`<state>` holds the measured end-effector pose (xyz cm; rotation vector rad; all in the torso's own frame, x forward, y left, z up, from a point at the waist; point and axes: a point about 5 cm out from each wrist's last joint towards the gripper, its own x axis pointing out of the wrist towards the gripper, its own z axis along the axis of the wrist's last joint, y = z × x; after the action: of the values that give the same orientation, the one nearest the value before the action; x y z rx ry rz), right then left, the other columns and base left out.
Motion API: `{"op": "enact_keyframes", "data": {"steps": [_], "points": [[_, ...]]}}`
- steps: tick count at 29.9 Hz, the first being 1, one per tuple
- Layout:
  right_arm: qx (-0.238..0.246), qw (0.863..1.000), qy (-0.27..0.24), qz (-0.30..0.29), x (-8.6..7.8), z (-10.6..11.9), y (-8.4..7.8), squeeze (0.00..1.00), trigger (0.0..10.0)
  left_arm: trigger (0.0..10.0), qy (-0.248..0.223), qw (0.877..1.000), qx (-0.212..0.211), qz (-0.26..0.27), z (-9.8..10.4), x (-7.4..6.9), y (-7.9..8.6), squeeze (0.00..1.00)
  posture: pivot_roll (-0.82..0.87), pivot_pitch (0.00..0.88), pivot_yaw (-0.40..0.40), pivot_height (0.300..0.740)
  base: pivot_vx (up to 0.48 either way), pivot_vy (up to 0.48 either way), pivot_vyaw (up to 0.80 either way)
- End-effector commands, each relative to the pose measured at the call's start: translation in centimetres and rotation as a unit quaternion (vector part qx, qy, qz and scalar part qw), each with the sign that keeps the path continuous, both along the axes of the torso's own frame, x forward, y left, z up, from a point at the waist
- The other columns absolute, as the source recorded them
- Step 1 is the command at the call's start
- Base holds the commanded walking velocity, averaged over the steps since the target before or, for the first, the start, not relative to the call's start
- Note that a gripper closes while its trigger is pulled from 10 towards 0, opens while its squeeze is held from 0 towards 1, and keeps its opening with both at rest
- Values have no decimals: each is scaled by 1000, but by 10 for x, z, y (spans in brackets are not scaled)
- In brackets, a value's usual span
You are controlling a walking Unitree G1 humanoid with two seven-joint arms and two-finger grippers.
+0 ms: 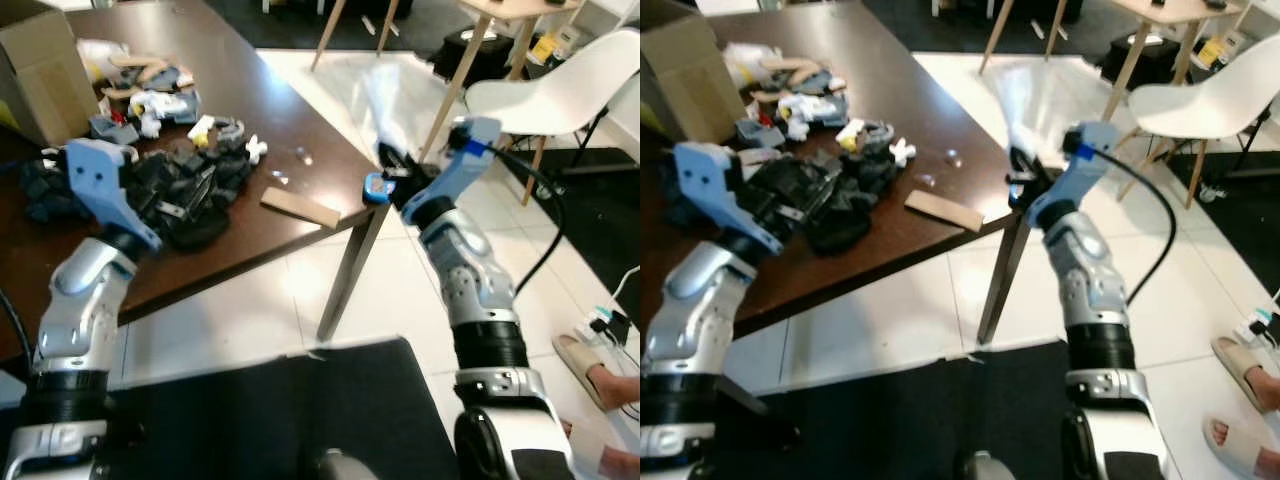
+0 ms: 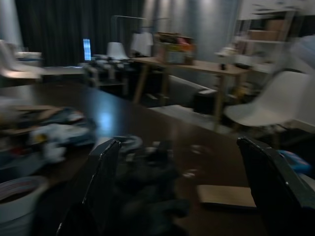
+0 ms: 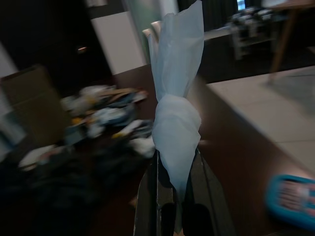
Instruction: Picking trash to rubbish bin
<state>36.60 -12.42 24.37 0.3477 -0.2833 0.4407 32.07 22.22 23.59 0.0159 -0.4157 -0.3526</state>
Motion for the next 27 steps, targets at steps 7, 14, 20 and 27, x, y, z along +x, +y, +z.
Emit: {"op": "enact_keyframes", "data": {"steps": [7,14,20,27], "points": [[1,1000,0,16,-2,-2,9,0,10000,10000,5,999,4,40,-6,3,7,0,38,112,-58,740,480,0,0],[-2,1000,1,17,-4,-4,11,0,10000,10000,6,999,7,35,-7,5,1,0,35,115,-52,740,470,0,0],[-4,1000,3,11,-4,-5,8,0,10000,10000,10,999,2,49,-8,7,4,0,32,120,-47,740,224,0,0],[-12,1000,9,2,-4,-8,4,0,10000,10000,28,995,61,71,-14,5,15,0,28,123,-49,740,0,0,0]]}}
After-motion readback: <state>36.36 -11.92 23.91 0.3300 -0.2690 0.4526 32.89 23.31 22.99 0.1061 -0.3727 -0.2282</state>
